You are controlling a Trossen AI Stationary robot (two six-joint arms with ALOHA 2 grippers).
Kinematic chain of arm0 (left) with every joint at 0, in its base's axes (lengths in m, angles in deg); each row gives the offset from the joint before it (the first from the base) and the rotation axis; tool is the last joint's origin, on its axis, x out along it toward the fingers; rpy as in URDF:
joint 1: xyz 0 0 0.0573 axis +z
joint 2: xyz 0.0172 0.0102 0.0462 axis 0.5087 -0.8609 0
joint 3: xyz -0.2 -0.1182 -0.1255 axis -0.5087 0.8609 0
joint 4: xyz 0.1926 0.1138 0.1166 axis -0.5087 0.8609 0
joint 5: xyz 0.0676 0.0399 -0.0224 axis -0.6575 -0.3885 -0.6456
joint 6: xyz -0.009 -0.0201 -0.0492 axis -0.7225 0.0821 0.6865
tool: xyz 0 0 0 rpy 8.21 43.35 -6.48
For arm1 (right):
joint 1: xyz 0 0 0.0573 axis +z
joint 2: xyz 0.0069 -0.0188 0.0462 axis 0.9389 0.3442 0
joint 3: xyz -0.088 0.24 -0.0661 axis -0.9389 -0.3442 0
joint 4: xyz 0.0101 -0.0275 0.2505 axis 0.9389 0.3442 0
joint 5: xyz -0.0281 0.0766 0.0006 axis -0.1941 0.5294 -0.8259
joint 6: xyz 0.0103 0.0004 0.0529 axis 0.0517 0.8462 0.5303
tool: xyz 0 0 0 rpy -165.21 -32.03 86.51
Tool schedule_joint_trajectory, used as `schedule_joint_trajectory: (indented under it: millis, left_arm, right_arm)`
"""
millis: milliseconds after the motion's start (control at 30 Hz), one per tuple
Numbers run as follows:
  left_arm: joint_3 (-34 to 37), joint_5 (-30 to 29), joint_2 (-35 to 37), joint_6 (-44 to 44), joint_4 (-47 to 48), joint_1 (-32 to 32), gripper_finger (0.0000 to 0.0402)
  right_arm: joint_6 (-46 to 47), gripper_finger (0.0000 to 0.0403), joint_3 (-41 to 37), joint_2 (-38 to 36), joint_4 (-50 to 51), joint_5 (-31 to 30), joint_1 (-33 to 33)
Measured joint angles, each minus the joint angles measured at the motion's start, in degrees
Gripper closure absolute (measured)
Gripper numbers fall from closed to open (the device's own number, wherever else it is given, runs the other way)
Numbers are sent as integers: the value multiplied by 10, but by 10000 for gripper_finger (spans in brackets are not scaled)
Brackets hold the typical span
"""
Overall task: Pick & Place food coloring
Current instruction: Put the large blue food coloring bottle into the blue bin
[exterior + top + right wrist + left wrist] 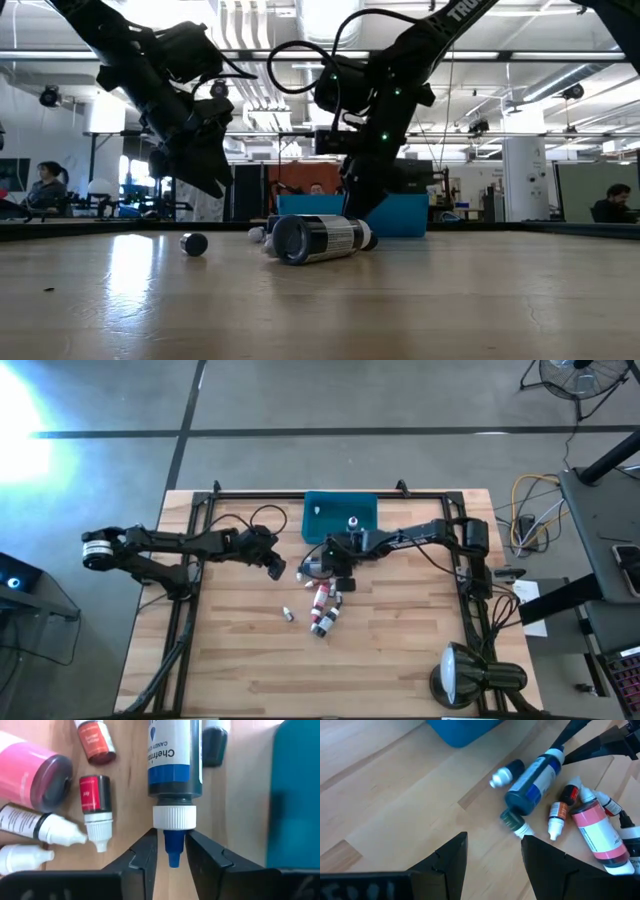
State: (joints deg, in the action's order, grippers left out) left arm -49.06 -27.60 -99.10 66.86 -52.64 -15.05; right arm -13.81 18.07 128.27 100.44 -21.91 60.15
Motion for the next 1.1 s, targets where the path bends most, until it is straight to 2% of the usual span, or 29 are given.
schedule_joint_trajectory:
  millis: [367, 533, 833, 1100]
  left_arm:
    - [0, 0, 0, 1, 0, 0, 239]
    - [0, 0, 0, 1, 0, 0, 239]
    - [0, 0, 0, 3, 0, 0, 239]
    - [1, 0, 0, 3, 1, 0, 239]
  right_arm:
    - [-13, 219, 2, 0, -2, 0, 0]
    - [-39, 193, 2, 0, -12, 2, 0]
    - [25, 194, 2, 0, -24, 10, 2]
    - [67, 220, -2, 0, -39, 21, 1]
